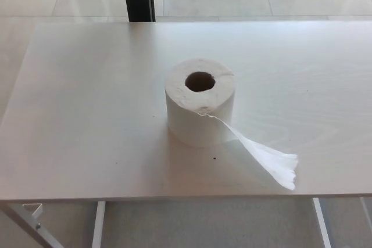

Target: A toilet paper roll is kept in the middle of the desk infront of the robot. The robot places its left hand on the top of the toilet paper roll to hold it still and uses its right hand to tear off a piece of toilet paper from it and hands the paper to a person

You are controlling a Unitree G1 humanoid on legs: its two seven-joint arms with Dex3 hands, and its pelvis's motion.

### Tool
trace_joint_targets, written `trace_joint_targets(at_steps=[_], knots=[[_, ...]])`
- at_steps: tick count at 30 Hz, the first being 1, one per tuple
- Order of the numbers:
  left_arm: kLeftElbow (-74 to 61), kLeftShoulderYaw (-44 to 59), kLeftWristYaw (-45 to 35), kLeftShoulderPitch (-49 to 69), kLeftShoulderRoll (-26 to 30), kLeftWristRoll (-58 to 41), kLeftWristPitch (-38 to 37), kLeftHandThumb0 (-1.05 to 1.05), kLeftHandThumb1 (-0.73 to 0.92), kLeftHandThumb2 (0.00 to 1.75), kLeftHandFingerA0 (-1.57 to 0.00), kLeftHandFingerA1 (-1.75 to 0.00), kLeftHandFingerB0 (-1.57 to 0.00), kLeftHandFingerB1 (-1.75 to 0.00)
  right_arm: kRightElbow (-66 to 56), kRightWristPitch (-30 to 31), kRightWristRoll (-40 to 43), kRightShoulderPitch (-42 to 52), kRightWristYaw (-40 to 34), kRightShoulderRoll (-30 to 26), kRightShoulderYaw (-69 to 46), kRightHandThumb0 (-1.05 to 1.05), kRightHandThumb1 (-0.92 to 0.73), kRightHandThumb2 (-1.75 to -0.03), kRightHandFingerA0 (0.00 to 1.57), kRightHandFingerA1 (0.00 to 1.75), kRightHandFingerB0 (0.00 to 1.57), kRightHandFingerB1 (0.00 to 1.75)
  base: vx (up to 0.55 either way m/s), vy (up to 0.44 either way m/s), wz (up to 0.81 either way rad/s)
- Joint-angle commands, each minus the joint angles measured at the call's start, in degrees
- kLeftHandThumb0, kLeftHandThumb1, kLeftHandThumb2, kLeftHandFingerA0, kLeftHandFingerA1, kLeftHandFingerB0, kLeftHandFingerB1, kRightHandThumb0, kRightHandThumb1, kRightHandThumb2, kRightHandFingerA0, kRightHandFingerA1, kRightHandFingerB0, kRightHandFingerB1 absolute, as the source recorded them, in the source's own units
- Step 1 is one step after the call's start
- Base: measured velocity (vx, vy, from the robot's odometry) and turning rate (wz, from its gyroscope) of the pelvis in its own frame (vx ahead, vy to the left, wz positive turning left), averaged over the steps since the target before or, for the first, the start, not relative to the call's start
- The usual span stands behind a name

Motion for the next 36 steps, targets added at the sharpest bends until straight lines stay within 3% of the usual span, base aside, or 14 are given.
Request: trace_joint_targets(at_steps=[1,3,4,5,11,16,18,19,21,22,24,34,35,36], knots=[[1.6,0.5,-5.6,0.0,1.9,-1.3,-3.8,-0.66,0.80,0.64,-0.30,-0.42,-0.36,-0.36,0.9,-4.9,2.5,0.1,-0.1,-1.5,-1.8,-0.53,-0.76,-0.63,0.86,0.87,0.81,0.50,0.00,0.000,0.00],[1.9,0.5,-5.8,-0.3,2.0,-1.4,-3.9,-0.66,0.80,0.64,-0.30,-0.42,-0.36,-0.36,1.1,-5.2,2.5,0.0,-0.2,-1.5,-1.7,-0.53,-0.76,-0.63,0.86,0.87,0.81,0.50,0.00,0.000,0.00],[0.7,10.6,-3.7,-2.2,1.8,-11.0,-3.8,-0.61,0.77,0.63,-0.42,-0.69,-0.43,-0.48,-2.8,-3.2,6.0,-1.1,9.4,-2.9,-1.9,-0.60,-0.73,-0.62,0.18,0.41,0.15,0.27,0.00,0.000,0.00],[-2.1,26.5,-0.4,-4.8,1.2,-26.0,-4.2,-0.61,0.78,0.63,-0.41,-0.71,-0.40,-0.51,-10.0,0.1,12.2,-2.3,23.4,-5.1,-2.9,-0.61,-0.56,-0.86,0.15,0.49,0.10,0.40,0.00,0.000,0.00],[-7.6,33.0,-0.8,-11.8,5.5,-25.6,-6.0,-0.62,0.77,0.62,-0.43,-0.69,-0.40,-0.47,-19.2,-1.9,14.4,-5.9,16.0,-5.7,-7.8,-0.61,-0.71,-0.62,0.42,0.46,0.26,0.30,0.00,0.000,0.00],[-25.7,37.0,-1.5,-15.4,9.4,-24.2,-2.9,-0.75,0.76,0.63,-0.31,-0.74,-0.35,-0.54,-36.2,2.9,16.8,-8.3,12.3,-6.3,-11.3,-0.68,-0.55,-0.91,0.24,0.55,0.14,0.43,0.00,0.000,0.00],[-35.9,39.7,-1.0,-17.2,10.7,-24.8,-0.5,-0.86,0.74,0.62,-0.30,-0.91,-0.37,-0.71,-41.9,2.0,17.4,-11.3,11.0,-6.9,-12.3,-0.73,-0.71,-0.62,0.18,0.47,0.21,0.29,0.00,0.000,0.00],[-40.6,41.1,-0.6,-18.9,11.2,-25.6,1.6,-0.93,0.56,1.04,-0.33,-0.78,-0.46,-0.74,-45.2,2.5,18.6,-12.7,11.3,-7.4,-13.0,-0.75,-0.72,-0.62,0.11,0.50,0.18,0.30,0.00,0.000,0.00],[-42.7,41.8,-0.6,-19.6,10.8,-25.1,3.0,-0.93,0.56,1.04,-0.33,-0.78,-0.46,-0.74,-46.2,3.2,18.8,-12.9,11.8,-7.2,-13.6,-0.75,-0.72,-0.62,0.11,0.50,0.18,0.30,0.00,0.000,0.00],[-46.2,42.4,0.2,-21.7,11.5,-25.1,3.9,-0.96,0.69,0.62,-0.46,-0.89,-0.53,-0.74,-50.5,4.0,18.0,-13.9,10.4,-8.0,-14.0,-0.82,-0.75,-0.64,0.07,0.57,0.16,0.36,0.00,0.000,0.00],[-52.1,43.3,1.9,-26.3,13.0,-25.5,6.2,-1.03,0.58,1.03,-0.50,-0.75,-0.56,-0.70,-60.3,9.5,17.6,-17.0,6.9,-9.8,-14.2,-0.85,-0.75,-0.63,0.10,0.60,0.20,0.40,0.00,0.000,0.00],[-72.6,34.3,2.6,-41.1,10.3,-24.0,10.5,-0.66,0.68,0.61,-0.37,-0.54,-0.37,-0.45,-76.2,13.1,18.6,-30.8,9.3,-9.4,-0.6,-0.74,-0.75,-0.62,0.10,0.54,0.19,0.39,0.00,0.000,0.00],[-74.8,32.5,2.9,-42.9,9.2,-24.2,12.7,-0.68,0.55,0.96,-0.35,-0.61,-0.29,-0.54,-77.6,13.0,17.9,-31.5,9.7,-8.6,1.3,-0.72,-0.57,-0.92,0.10,0.57,0.13,0.48,0.00,0.000,0.00],[-75.7,30.3,3.0,-44.8,8.2,-23.0,12.9,-0.67,0.57,0.97,-0.32,-0.60,-0.31,-0.55,-78.7,12.9,16.3,-32.1,10.0,-7.8,3.5,-0.73,-0.75,-0.63,0.12,0.54,0.21,0.38,0.00,0.000,0.00]])
